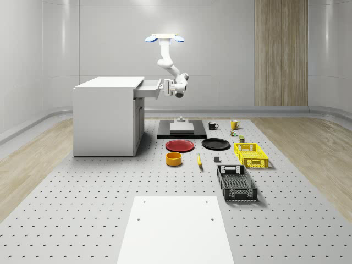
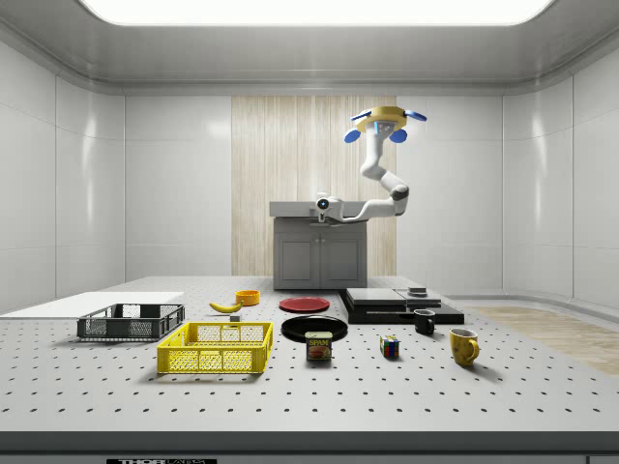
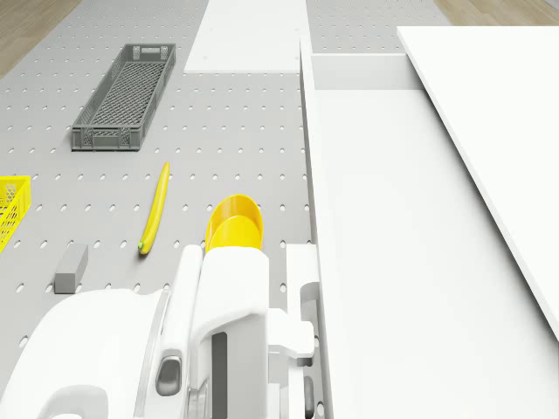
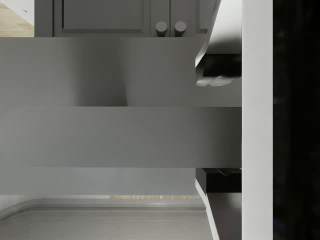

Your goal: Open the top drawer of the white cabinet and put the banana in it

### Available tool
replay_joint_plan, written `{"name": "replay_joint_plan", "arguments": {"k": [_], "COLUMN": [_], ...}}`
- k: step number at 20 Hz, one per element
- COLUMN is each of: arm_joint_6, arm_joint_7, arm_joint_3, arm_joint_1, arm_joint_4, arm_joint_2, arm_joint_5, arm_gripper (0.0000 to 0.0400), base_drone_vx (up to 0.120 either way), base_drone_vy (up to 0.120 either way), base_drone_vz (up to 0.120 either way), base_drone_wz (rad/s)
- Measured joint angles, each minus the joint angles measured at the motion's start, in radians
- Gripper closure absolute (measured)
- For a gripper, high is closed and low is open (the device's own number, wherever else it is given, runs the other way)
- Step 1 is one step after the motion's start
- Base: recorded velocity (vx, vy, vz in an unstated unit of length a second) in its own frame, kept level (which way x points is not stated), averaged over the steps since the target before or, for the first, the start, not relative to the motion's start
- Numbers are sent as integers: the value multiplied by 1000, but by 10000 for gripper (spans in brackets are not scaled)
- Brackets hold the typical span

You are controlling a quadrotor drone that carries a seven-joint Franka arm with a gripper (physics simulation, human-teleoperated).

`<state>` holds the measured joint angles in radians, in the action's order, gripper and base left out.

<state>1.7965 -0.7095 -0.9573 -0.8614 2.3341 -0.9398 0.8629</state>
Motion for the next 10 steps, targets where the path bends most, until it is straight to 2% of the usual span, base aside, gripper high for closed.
{"name": "replay_joint_plan", "arguments": {"k": [2, 5, 10], "arm_joint_6": [6, 8, -14], "arm_joint_7": [-3, -14, -34], "arm_joint_3": [0, -7, -38], "arm_joint_1": [-5, -12, -21], "arm_joint_4": [2, -1, -24], "arm_joint_2": [-6, -15, -36], "arm_joint_5": [-4, -19, -60], "arm_gripper": [248, 254, 258], "base_drone_vx": [0, 0, 0], "base_drone_vy": [0, 0, 0], "base_drone_vz": [0, 0, 0], "base_drone_wz": [0, 0, 0]}}
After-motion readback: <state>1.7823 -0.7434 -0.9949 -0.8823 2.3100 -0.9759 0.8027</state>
